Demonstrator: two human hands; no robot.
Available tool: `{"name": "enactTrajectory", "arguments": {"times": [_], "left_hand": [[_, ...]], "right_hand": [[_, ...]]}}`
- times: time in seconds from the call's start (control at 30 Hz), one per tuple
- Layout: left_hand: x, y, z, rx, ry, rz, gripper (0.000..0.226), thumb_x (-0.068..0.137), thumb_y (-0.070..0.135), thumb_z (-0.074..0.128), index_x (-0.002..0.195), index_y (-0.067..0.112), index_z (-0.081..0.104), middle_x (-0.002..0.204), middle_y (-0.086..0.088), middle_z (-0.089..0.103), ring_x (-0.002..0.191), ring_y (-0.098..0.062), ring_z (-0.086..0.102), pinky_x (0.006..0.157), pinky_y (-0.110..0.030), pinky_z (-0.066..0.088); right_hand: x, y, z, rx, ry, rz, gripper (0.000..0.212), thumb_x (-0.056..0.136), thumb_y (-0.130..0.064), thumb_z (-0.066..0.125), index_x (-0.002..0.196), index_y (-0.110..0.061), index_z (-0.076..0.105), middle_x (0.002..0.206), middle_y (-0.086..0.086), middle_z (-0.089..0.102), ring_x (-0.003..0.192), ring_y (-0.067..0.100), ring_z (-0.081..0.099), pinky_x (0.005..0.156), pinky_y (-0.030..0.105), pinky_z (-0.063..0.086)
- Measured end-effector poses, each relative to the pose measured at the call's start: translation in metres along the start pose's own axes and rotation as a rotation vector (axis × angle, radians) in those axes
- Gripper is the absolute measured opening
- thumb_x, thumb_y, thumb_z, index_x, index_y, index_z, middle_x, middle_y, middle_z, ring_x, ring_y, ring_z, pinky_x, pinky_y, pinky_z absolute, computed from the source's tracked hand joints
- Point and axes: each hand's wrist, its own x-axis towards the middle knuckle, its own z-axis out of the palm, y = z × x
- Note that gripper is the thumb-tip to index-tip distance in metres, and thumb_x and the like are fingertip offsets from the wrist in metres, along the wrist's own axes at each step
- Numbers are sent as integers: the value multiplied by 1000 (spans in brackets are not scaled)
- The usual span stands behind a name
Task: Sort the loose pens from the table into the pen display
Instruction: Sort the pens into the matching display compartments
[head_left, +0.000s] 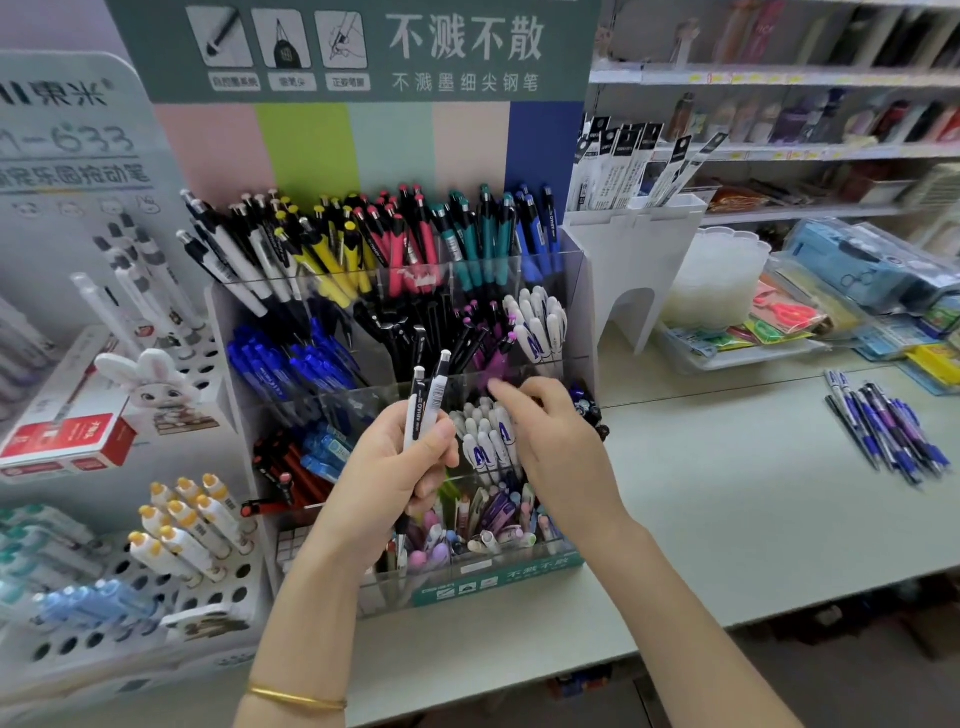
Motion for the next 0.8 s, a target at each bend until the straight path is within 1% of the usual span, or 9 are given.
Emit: {"name": "enactTrajectory", "arguments": {"times": [0.1,0.23,0.27,0.33,0.43,0.5,0.6,0.7,0.8], "left_hand": [[1,1,0,-39,-29,-3,12,96,22,50,96,10,49,65,1,52,46,-8,34,39,-17,30],[0,5,1,-28,-94,16,17,93,29,48,89,12,46,62,3,44,49,-9,32,42,-19,32],[0,6,1,-21,-103,29,18,95,29,46,87,14,44,62,3,43,50,-9,32,44,-20,33],[1,10,-1,8,-119,47,21,95,33,46,84,15,42,62,3,42,51,-11,33,46,-22,34],[1,22,-6,88,-170,37,15,99,27,46,89,16,45,61,1,41,50,-12,32,47,-23,32],[0,32,-11,125,-211,29,9,101,18,45,92,17,48,62,-3,39,49,-12,30,45,-22,28],[-1,47,-23,141,-228,50,17,100,17,47,85,22,53,61,-4,39,47,-11,32,43,-22,29],[-3,62,-36,153,-227,60,20,92,30,54,72,26,57,57,1,40,46,-12,31,42,-22,30],[-4,73,-52,164,-109,85,11,92,25,57,87,16,56,62,-4,47,47,-13,38,43,-24,36]], "right_hand": [[-9,2,6,-20,-9,-5,39,81,5,65,119,-4,62,108,10,57,83,27,61,57,37,55],[-4,2,4,-73,68,-1,34,80,6,65,113,-4,67,99,8,57,83,24,57,56,35,54],[0,-1,1,-10,116,17,33,83,4,62,115,-4,67,98,6,56,84,19,57,63,30,54],[14,-20,-16,340,145,149,27,91,-5,57,116,-10,67,94,-5,55,81,3,54,74,15,46],[41,-52,-41,881,-126,296,17,93,-25,59,108,-26,69,84,-16,58,72,-4,56,69,13,42],[58,-65,-44,878,-285,244,17,90,-27,62,105,-27,70,93,-11,64,80,-2,61,73,17,46],[80,-80,-44,742,-356,104,13,89,-24,64,101,-23,71,98,-8,67,90,2,62,83,22,50],[94,-96,-45,739,-450,-17,9,85,-21,70,93,-18,70,88,-2,68,79,6,63,75,22,52],[114,-112,-44,809,-430,-88,5,86,-15,68,87,-10,67,75,0,66,63,7,60,58,21,50]]}}
